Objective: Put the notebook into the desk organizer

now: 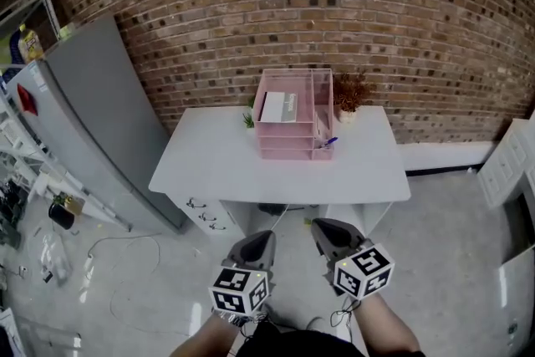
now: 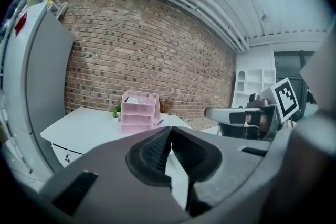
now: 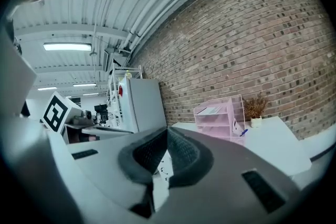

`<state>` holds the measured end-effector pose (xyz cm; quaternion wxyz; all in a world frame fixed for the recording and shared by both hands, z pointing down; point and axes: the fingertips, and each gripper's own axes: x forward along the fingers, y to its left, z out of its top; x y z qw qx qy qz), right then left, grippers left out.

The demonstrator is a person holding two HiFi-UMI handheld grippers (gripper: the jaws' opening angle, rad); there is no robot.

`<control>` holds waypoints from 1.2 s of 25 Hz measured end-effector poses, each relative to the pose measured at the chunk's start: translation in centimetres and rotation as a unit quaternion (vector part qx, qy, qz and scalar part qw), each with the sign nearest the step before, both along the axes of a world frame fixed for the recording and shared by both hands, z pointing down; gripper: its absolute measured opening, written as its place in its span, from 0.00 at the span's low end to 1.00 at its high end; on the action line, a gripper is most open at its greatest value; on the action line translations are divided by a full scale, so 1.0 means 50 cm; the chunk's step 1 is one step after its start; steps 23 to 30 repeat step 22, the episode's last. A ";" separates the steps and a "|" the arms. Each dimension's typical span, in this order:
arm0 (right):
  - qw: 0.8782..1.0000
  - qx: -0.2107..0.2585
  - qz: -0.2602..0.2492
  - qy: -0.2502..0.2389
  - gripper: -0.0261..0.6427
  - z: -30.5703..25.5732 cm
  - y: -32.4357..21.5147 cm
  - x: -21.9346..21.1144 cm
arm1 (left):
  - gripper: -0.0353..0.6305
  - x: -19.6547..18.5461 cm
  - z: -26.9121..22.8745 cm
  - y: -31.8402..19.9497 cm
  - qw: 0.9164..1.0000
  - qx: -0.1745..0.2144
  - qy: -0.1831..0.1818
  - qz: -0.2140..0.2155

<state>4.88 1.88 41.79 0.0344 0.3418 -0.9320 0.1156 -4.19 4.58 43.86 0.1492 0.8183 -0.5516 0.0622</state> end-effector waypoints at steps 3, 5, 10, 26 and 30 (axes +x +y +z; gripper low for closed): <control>1.000 -0.003 -0.011 -0.005 0.04 0.007 0.008 0.015 | 0.06 0.019 0.000 0.013 1.000 0.000 -0.004 -0.010; 1.000 -0.004 -0.015 -0.008 0.04 0.011 0.011 0.025 | 0.06 0.029 -0.001 0.018 1.000 0.000 -0.005 -0.014; 1.000 -0.003 -0.023 -0.006 0.04 0.016 0.013 0.043 | 0.06 0.046 0.006 0.024 1.000 0.000 -0.006 -0.021; 1.000 -0.010 -0.028 0.001 0.04 0.031 0.005 0.066 | 0.06 0.062 0.019 0.011 0.999 -0.002 0.007 -0.031; 1.000 -0.010 -0.028 0.001 0.04 0.031 0.005 0.066 | 0.06 0.062 0.019 0.011 0.999 -0.002 0.007 -0.031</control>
